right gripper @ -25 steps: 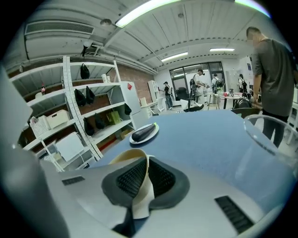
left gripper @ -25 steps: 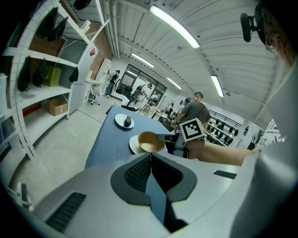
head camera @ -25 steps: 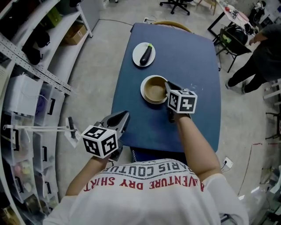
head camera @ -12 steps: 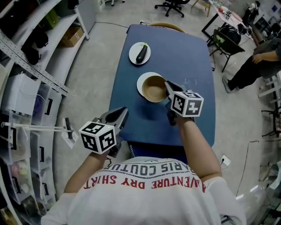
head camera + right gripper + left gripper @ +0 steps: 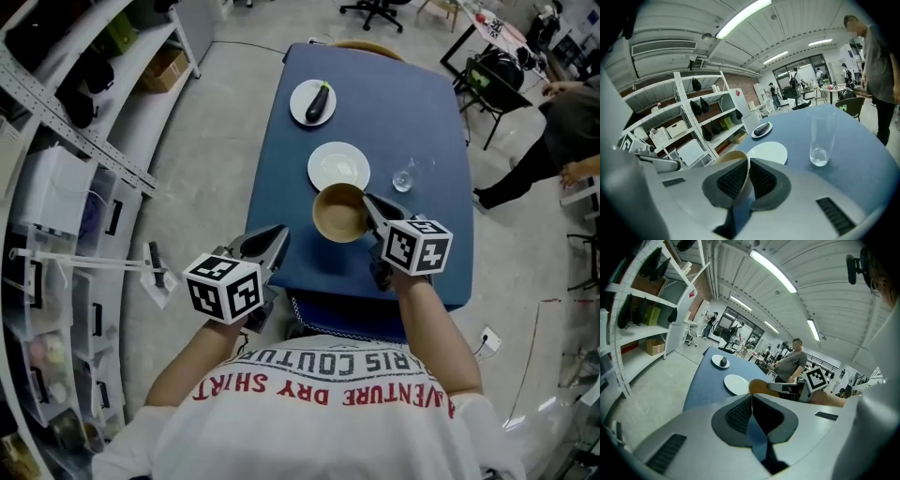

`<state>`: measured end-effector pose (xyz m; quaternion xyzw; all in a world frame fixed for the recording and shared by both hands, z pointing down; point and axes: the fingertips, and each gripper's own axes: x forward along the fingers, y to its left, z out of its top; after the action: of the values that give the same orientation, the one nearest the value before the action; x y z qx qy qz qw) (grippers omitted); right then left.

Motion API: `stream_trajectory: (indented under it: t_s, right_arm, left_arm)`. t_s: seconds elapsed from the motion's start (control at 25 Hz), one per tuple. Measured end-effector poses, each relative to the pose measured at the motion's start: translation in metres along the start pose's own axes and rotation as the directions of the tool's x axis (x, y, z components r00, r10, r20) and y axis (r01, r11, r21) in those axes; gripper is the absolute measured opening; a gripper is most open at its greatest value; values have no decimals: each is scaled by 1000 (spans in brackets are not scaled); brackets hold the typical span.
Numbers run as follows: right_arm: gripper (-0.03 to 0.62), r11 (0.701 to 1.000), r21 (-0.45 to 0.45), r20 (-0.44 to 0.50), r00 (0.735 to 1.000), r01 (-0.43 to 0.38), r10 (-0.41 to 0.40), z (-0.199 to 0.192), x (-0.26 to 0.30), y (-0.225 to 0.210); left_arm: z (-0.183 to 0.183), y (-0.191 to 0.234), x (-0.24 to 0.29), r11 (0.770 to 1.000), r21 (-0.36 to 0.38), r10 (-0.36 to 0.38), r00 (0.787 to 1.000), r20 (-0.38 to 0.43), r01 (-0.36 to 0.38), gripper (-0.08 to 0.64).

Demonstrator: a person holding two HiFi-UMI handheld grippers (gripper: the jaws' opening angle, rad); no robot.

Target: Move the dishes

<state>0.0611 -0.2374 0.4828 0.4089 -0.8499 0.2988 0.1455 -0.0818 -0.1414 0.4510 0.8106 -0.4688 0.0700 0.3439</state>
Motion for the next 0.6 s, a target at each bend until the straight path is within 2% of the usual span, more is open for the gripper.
stream_trajectory:
  t_s: [0.2, 0.36, 0.6]
  right_arm:
    - [32, 999, 30, -33, 999, -11, 12, -28, 8, 9]
    - [32, 1000, 20, -50, 999, -8, 9, -42, 12, 7]
    - [32, 997, 77, -69, 998, -1, 7, -60, 21, -1]
  left_arm:
    - [-11, 8, -4, 1000, -7, 2, 1000, -21, -2, 29]
    - [-20, 11, -3, 1000, -12, 6, 999, -39, -7, 29]
    - [-30, 17, -6, 1000, -18, 15, 998, -56, -16, 29]
